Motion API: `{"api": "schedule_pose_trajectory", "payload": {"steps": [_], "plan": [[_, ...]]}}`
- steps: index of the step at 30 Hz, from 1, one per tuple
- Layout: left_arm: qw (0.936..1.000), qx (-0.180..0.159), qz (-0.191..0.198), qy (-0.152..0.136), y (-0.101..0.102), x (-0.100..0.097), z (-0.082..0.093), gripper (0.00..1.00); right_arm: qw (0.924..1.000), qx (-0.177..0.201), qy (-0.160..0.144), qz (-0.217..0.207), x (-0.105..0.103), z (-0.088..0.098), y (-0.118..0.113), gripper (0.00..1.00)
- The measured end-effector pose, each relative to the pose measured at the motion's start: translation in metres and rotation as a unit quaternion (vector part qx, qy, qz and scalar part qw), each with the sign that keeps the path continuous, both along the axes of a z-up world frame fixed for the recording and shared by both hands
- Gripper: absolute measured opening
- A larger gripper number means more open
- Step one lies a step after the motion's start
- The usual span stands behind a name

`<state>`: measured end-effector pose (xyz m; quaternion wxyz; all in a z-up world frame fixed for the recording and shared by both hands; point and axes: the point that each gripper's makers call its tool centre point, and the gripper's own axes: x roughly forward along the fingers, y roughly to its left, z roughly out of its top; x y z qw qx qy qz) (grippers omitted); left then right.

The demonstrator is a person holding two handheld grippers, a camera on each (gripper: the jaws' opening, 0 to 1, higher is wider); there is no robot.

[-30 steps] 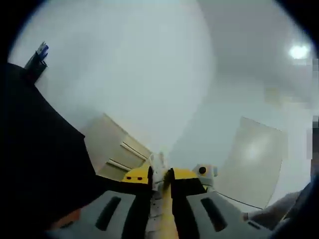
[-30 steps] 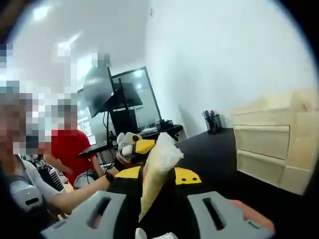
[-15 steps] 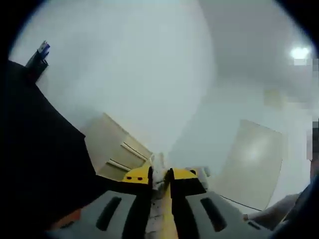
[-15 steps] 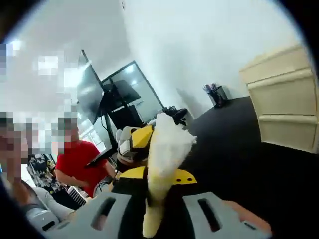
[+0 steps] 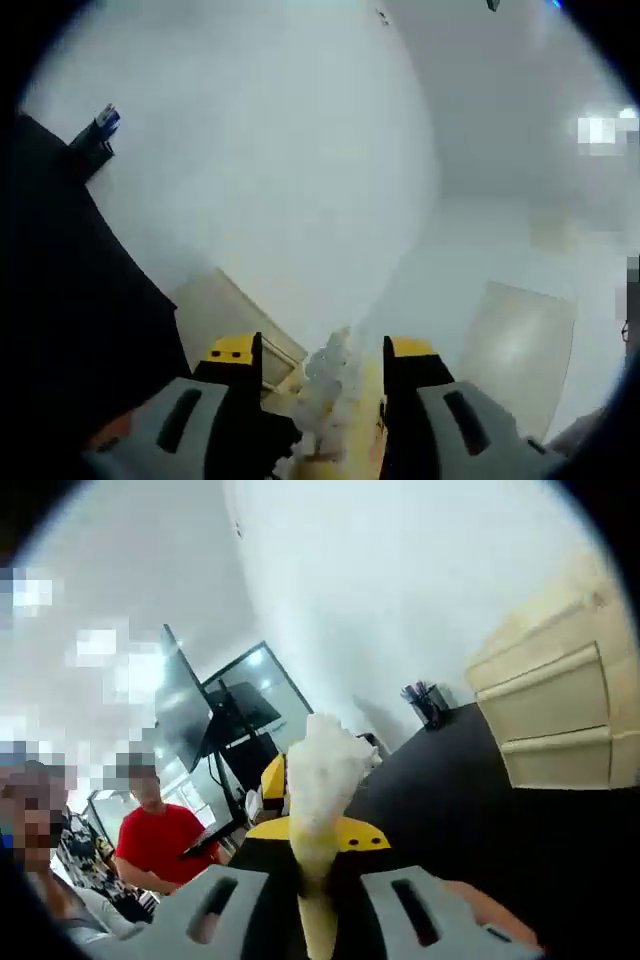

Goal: Open the drawer, pick up the cosmetic bottles from the table one by one, place them into the drawer, release the gripper, close the drawer, and move the gripper away

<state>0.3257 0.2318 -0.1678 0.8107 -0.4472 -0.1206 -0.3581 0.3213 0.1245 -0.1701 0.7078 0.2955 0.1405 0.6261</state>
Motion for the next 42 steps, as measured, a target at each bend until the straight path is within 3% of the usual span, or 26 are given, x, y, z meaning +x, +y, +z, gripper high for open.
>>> {"api": "schedule_pose_trajectory", "payload": {"steps": [1,5,9,13,16,20,23,25,30,33,37,42], "plan": [[0.9999,-0.013,-0.006,-0.002,-0.001,-0.002,0.004,0.55,0.9999,0.015,0.005,-0.007,-0.003,0.005,-0.005,0.08],[0.9996,0.021,-0.005,-0.021,-0.018,-0.007,0.013,0.61,0.9974,0.059,0.01,-0.039,0.007,0.023,-0.025,0.08],[0.9988,0.014,-0.01,-0.046,-0.036,-0.015,0.025,0.63,0.9926,0.11,0.008,-0.051,0.017,0.037,-0.042,0.09],[0.9991,0.01,-0.006,-0.04,-0.038,-0.01,0.025,0.63,0.9898,0.13,0.009,-0.058,0.026,0.042,-0.05,0.09],[0.999,-0.01,-0.028,-0.033,-0.043,-0.008,0.025,0.63,0.9871,0.147,0.012,-0.062,0.031,0.047,-0.052,0.09],[0.9991,0.005,-0.039,-0.015,-0.056,0.001,0.016,0.64,0.9828,0.172,0.02,-0.064,0.037,0.055,-0.05,0.09],[0.9964,-0.028,-0.077,-0.02,-0.067,-0.002,0.019,0.64,0.9798,0.185,0.028,-0.07,0.043,0.057,-0.048,0.09],[0.9961,-0.032,-0.08,-0.017,-0.072,0.002,0.016,0.64,0.9776,0.194,0.036,-0.074,0.045,0.056,-0.044,0.09],[0.9969,-0.017,-0.077,-0.003,-0.077,0.007,0.009,0.55,0.9738,0.203,0.049,-0.09,0.049,0.052,-0.033,0.09],[0.9951,-0.051,-0.085,0.005,-0.071,0.01,0.007,0.45,0.9747,0.197,0.049,-0.092,0.049,0.05,-0.03,0.09],[0.9944,-0.061,-0.085,0.015,-0.066,0.013,0.003,0.31,0.973,0.203,0.056,-0.094,0.048,0.049,-0.031,0.09],[0.9931,-0.072,-0.092,0.009,-0.07,0.011,0.005,0.29,0.9699,0.207,0.075,-0.103,0.049,0.042,-0.031,0.09]]}}
